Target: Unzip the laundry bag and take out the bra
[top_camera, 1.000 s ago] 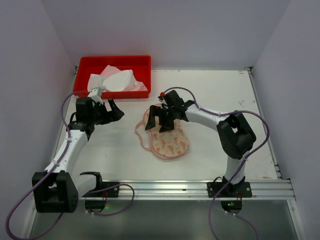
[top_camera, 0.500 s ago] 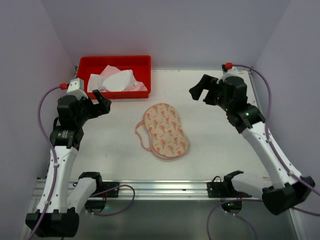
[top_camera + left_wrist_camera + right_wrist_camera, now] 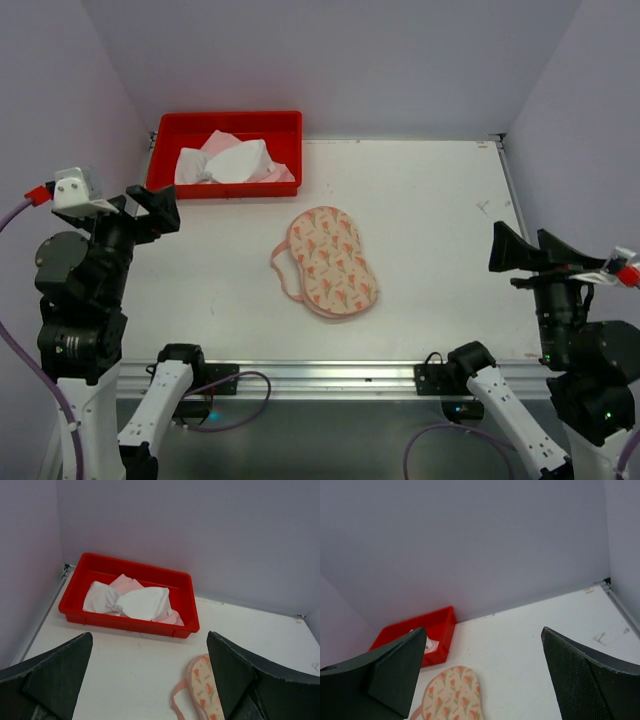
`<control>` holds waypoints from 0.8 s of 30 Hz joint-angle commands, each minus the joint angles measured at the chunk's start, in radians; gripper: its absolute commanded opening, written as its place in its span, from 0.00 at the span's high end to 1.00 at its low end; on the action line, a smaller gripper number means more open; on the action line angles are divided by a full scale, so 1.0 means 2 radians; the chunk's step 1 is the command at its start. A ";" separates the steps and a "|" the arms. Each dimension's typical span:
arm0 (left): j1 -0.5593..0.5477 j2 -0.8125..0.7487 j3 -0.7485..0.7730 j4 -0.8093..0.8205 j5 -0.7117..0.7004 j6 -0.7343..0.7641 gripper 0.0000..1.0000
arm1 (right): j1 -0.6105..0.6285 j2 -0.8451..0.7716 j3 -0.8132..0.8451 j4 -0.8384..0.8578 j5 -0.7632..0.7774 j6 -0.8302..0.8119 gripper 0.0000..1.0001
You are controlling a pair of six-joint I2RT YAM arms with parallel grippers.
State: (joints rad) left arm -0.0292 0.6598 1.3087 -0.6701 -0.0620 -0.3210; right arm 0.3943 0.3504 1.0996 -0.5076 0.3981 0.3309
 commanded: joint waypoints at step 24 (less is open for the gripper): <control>-0.034 -0.092 -0.001 -0.021 -0.115 0.013 0.00 | 0.002 -0.079 -0.016 -0.005 -0.025 -0.073 0.02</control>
State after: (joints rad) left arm -0.0879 0.4725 1.3125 -0.7265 -0.2710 -0.2955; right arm 0.3946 0.1883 1.0599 -0.5232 0.3714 0.2070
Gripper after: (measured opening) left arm 0.997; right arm 0.985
